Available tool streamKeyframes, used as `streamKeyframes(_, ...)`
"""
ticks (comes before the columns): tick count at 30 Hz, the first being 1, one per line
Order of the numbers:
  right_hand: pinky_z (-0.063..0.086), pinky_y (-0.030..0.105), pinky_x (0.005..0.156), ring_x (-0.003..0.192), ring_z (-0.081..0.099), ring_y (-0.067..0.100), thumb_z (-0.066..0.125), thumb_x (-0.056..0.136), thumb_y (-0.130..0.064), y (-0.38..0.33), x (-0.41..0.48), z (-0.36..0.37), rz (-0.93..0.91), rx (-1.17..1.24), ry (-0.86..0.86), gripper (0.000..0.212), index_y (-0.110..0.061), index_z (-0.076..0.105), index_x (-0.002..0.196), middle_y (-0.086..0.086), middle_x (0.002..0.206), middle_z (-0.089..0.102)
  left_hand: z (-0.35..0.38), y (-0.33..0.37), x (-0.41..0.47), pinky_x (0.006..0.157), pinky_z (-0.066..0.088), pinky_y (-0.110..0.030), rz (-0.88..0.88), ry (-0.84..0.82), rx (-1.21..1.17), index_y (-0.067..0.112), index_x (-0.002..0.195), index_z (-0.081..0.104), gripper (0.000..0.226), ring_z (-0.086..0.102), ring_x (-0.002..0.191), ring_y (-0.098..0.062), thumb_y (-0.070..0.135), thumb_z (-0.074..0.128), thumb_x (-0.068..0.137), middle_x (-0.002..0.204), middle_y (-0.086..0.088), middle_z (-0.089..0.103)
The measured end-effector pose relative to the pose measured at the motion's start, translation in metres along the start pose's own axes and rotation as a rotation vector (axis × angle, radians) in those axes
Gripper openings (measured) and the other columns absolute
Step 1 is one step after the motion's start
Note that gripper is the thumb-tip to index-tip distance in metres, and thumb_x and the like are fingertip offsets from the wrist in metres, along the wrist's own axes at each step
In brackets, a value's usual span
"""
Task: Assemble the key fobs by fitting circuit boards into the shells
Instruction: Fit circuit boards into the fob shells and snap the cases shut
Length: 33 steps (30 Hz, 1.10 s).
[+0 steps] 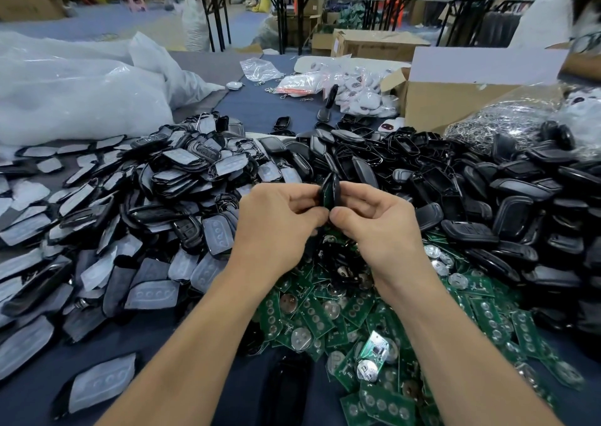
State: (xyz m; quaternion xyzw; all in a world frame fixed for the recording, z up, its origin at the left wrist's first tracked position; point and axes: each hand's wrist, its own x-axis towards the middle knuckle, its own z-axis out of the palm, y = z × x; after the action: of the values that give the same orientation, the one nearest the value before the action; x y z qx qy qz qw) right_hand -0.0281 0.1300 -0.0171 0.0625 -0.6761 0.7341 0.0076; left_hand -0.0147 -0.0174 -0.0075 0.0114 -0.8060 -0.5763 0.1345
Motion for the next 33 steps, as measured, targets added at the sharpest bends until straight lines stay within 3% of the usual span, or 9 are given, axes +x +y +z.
streamKeyframes(2,0.059,0.022,0.082,0.096,0.077,0.010,0.069,0.085,0.011,0.001,0.000,-0.001,-0.015,-0.054,-0.006,0.043,-0.027,0.077,0.105,-0.006,0.097,0.081,-0.001,-0.001,0.002,0.064,0.062,-0.021,-0.012,-0.052,-0.037,0.050,0.102,0.077,0.055,0.077,0.070,-0.007,-0.001,0.083,0.082,0.080,0.016,0.079)
streamKeyframes(5,0.059,0.032,0.092,0.099,0.076,0.007,0.072,0.083,0.008,0.001,0.000,-0.002,-0.043,-0.159,-0.010,0.045,-0.030,0.078,0.107,-0.010,0.099,0.081,-0.003,-0.006,0.006,0.065,0.064,-0.026,-0.009,-0.104,-0.031,0.043,0.124,0.073,0.064,0.077,0.068,-0.012,-0.004,0.081,0.081,0.083,0.010,0.080)
streamKeyframes(10,0.059,0.024,0.091,0.098,0.074,0.001,0.072,0.082,0.008,-0.002,0.002,-0.003,-0.098,-0.228,-0.002,0.049,-0.037,0.078,0.099,-0.017,0.096,0.080,-0.003,-0.012,0.010,0.062,0.062,-0.025,-0.050,-0.146,-0.165,0.052,0.096,0.079,0.057,0.078,0.072,-0.013,-0.003,0.081,0.083,0.085,0.002,0.081)
streamKeyframes(14,0.058,0.025,0.093,0.098,0.074,-0.001,0.074,0.082,0.008,-0.002,0.001,-0.005,-0.093,-0.270,-0.017,0.049,-0.038,0.077,0.100,-0.019,0.097,0.079,-0.004,-0.015,0.012,0.063,0.062,-0.026,-0.046,-0.152,-0.169,0.049,0.099,0.079,0.054,0.078,0.073,-0.016,-0.002,0.084,0.081,0.084,0.001,0.081)
streamKeyframes(19,0.057,0.023,0.096,0.097,0.073,-0.003,0.079,0.079,0.006,-0.002,0.001,-0.006,-0.057,-0.330,-0.006,0.045,-0.028,0.080,0.109,-0.014,0.098,0.080,-0.006,-0.016,0.012,0.064,0.061,-0.025,-0.040,-0.214,-0.193,0.043,0.096,0.080,0.055,0.077,0.072,-0.014,-0.010,0.081,0.078,0.083,-0.004,0.081)
streamKeyframes(23,0.052,0.006,0.085,0.090,0.070,-0.013,0.078,0.078,0.005,-0.003,0.000,-0.005,-0.073,-0.369,0.073,0.045,-0.029,0.080,0.107,-0.024,0.091,0.074,-0.003,-0.015,0.011,0.068,0.063,-0.027,-0.085,-0.274,-0.291,0.034,0.106,0.081,0.046,0.077,0.081,-0.016,-0.007,0.070,0.087,0.093,-0.009,0.081)
streamKeyframes(27,0.046,-0.001,0.084,0.090,0.065,-0.020,0.079,0.079,-0.001,-0.004,-0.002,-0.006,-0.124,-0.476,0.087,0.042,-0.026,0.080,0.113,-0.023,0.095,0.073,0.001,-0.015,0.010,0.069,0.063,-0.028,-0.083,-0.224,-0.320,0.033,0.120,0.073,0.051,0.076,0.077,-0.016,-0.007,0.070,0.088,0.091,-0.008,0.082)
streamKeyframes(33,0.052,0.006,0.088,0.093,0.070,-0.009,0.079,0.078,-0.003,-0.005,-0.001,-0.008,-0.126,-0.529,0.106,0.041,-0.026,0.081,0.112,-0.013,0.100,0.079,0.001,-0.017,0.010,0.070,0.060,-0.023,-0.038,-0.108,-0.221,0.031,0.106,0.079,0.048,0.079,0.079,-0.012,-0.004,0.088,0.074,0.088,0.004,0.082)
